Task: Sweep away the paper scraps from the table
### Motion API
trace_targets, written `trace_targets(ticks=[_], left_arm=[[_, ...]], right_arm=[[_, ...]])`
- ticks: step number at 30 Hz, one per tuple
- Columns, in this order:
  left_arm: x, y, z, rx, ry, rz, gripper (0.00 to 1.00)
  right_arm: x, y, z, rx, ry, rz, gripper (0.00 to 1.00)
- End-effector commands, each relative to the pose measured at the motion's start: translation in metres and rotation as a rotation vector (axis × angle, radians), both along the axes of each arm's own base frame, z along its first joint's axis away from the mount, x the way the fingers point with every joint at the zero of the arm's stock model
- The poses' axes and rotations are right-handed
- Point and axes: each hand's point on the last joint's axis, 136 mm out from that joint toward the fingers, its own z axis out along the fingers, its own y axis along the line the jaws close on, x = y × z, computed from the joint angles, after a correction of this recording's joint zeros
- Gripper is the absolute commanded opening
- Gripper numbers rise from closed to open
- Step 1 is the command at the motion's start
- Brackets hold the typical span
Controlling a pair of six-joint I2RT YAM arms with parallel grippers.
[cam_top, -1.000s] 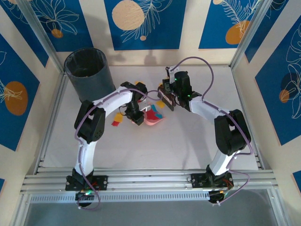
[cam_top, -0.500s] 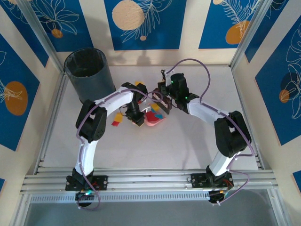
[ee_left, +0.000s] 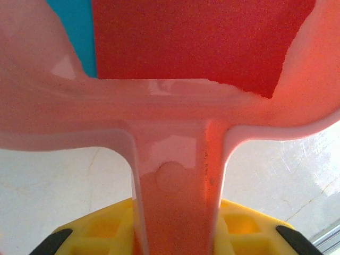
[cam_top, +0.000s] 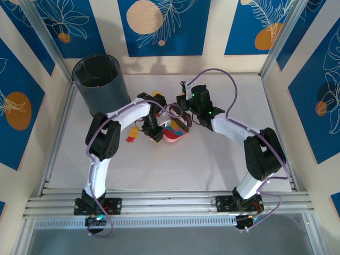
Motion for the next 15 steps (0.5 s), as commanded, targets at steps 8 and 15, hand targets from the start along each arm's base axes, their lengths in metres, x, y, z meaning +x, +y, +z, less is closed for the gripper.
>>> trace_targets(ticks=[8,15], left_arm=[[0.0,0.004,0.008,-0.016,-0.032,-0.011,0.0],[0.011,0.004,0.021,-0.043,-0.13,0.001,0.0]], right_arm=[[-0.016,-0.016,0.026,0.068,-0.006,-0.095,0.0],[-0.026,-0.053,0.052,0.118,-0.05,-0.203,0.0]])
